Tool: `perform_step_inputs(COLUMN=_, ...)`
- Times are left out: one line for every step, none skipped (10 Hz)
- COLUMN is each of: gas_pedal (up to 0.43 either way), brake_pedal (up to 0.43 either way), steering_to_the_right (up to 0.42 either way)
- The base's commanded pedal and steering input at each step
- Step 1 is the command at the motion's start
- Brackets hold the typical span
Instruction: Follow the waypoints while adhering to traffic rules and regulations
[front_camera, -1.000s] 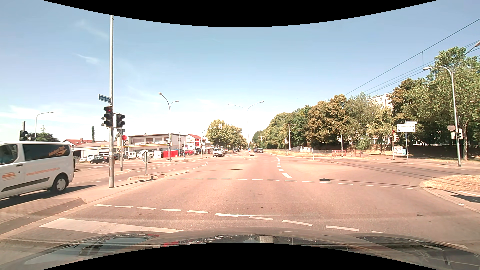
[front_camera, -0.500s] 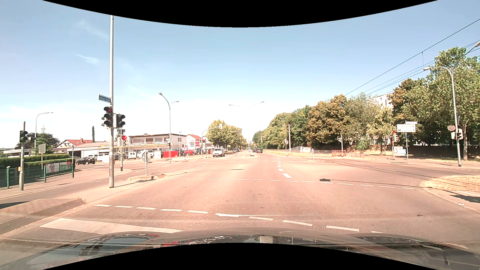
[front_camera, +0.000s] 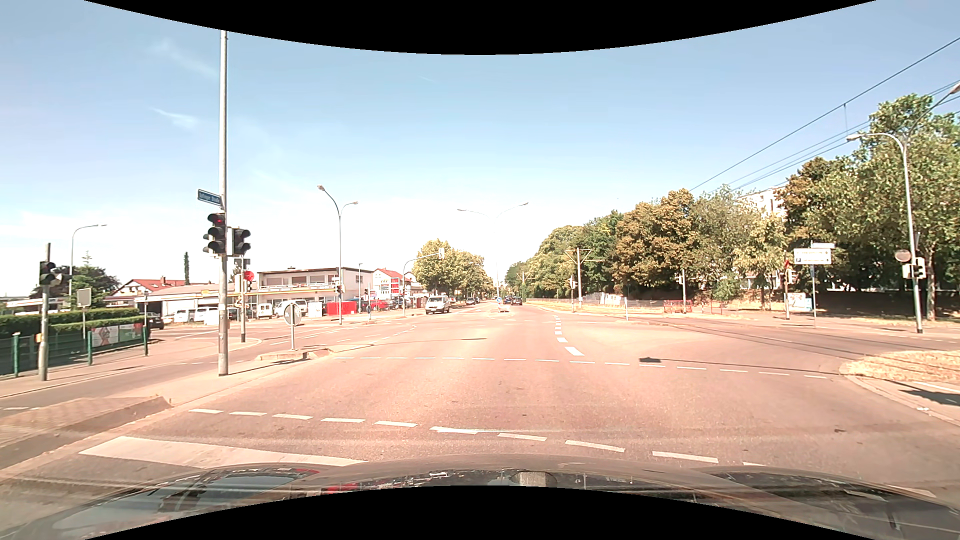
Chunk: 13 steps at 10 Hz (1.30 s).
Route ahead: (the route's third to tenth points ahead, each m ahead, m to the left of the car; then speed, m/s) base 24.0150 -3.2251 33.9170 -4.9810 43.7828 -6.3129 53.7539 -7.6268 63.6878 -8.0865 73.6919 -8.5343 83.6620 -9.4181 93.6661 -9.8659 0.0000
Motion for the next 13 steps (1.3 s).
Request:
perform_step_inputs(gas_pedal=0.000, brake_pedal=0.238, steering_to_the_right=0.008)
perform_step_inputs(gas_pedal=0.000, brake_pedal=0.244, steering_to_the_right=0.008)
perform_step_inputs(gas_pedal=0.000, brake_pedal=0.238, steering_to_the_right=0.008)
perform_step_inputs(gas_pedal=0.000, brake_pedal=0.238, steering_to_the_right=0.008)
perform_step_inputs(gas_pedal=0.000, brake_pedal=0.238, steering_to_the_right=0.008)
perform_step_inputs(gas_pedal=0.000, brake_pedal=0.238, steering_to_the_right=0.008)
perform_step_inputs(gas_pedal=0.000, brake_pedal=0.238, steering_to_the_right=0.008)
perform_step_inputs(gas_pedal=0.000, brake_pedal=0.238, steering_to_the_right=0.008)
perform_step_inputs(gas_pedal=0.000, brake_pedal=0.238, steering_to_the_right=0.008)
perform_step_inputs(gas_pedal=0.000, brake_pedal=0.238, steering_to_the_right=0.008)
perform_step_inputs(gas_pedal=0.000, brake_pedal=0.244, steering_to_the_right=0.008)
perform_step_inputs(gas_pedal=0.000, brake_pedal=0.238, steering_to_the_right=0.008)
perform_step_inputs(gas_pedal=0.000, brake_pedal=0.244, steering_to_the_right=0.008)
